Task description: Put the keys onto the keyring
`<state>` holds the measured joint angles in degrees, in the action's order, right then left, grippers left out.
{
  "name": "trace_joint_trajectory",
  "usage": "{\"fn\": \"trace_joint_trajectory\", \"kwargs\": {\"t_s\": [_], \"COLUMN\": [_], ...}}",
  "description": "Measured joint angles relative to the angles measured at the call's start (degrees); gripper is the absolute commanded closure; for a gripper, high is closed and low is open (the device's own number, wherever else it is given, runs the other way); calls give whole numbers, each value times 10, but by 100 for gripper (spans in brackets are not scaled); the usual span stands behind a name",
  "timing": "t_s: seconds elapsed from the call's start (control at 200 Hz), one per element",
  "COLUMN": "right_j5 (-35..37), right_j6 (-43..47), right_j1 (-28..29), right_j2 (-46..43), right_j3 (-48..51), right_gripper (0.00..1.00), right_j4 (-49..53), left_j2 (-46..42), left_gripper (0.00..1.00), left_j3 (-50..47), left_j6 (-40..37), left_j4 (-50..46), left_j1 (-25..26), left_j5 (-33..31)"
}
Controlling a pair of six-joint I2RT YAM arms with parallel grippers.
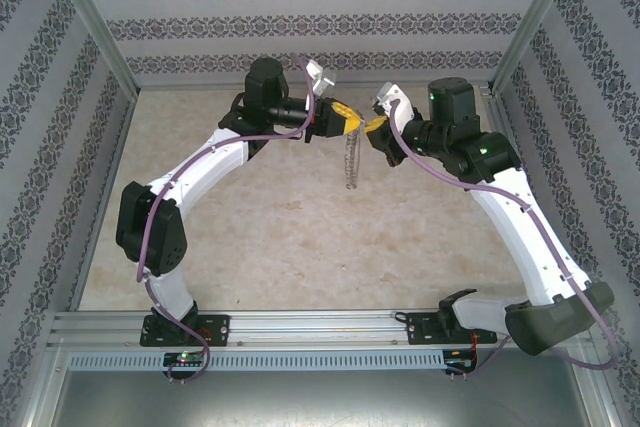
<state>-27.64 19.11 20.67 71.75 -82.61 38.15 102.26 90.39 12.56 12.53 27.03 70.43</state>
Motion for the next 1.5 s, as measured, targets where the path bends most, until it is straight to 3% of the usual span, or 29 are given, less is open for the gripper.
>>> {"fn": "trace_joint_trajectory", "kwargs": {"t_s": [0.035, 0.12, 0.205, 0.305, 0.34, 0.739, 1.019, 1.199, 1.499], "right_j5": [-5, -15, -27, -36, -40, -72, -102, -120, -130], "right_j6": [-4, -13, -23, -32, -37, -68, -69, -70, -71], "right_j1": [-3, -6, -7, -11, -12, -35, -59, -63, -71], "right_j2": [0, -3, -7, -13, -13, -19, -24, -24, -22], "right_j3": [4, 18, 36, 62, 70, 83, 75, 41, 7], "right_gripper": [100, 86, 85, 92, 100, 100, 100, 100, 100], "right_j4": [-5, -13, -14, 0, 2, -12, -10, -11, -10], "left_j2": [-1, -2, -4, -13, -17, -45, -47, -47, -47], "left_gripper": [100, 100, 100, 100, 100, 100, 70, 66, 56], "left_j3": [-1, -4, -6, -7, -7, -27, -20, 7, 9], "left_j6": [4, 17, 28, 36, 38, 23, -78, -138, -182], "left_j4": [4, 17, 32, 51, 56, 64, -62, -138, -166], "left_j1": [0, 0, 0, -6, -8, -9, -9, -9, -1], "left_j5": [-3, -10, -22, -41, -46, -69, -69, -59, -70]}}
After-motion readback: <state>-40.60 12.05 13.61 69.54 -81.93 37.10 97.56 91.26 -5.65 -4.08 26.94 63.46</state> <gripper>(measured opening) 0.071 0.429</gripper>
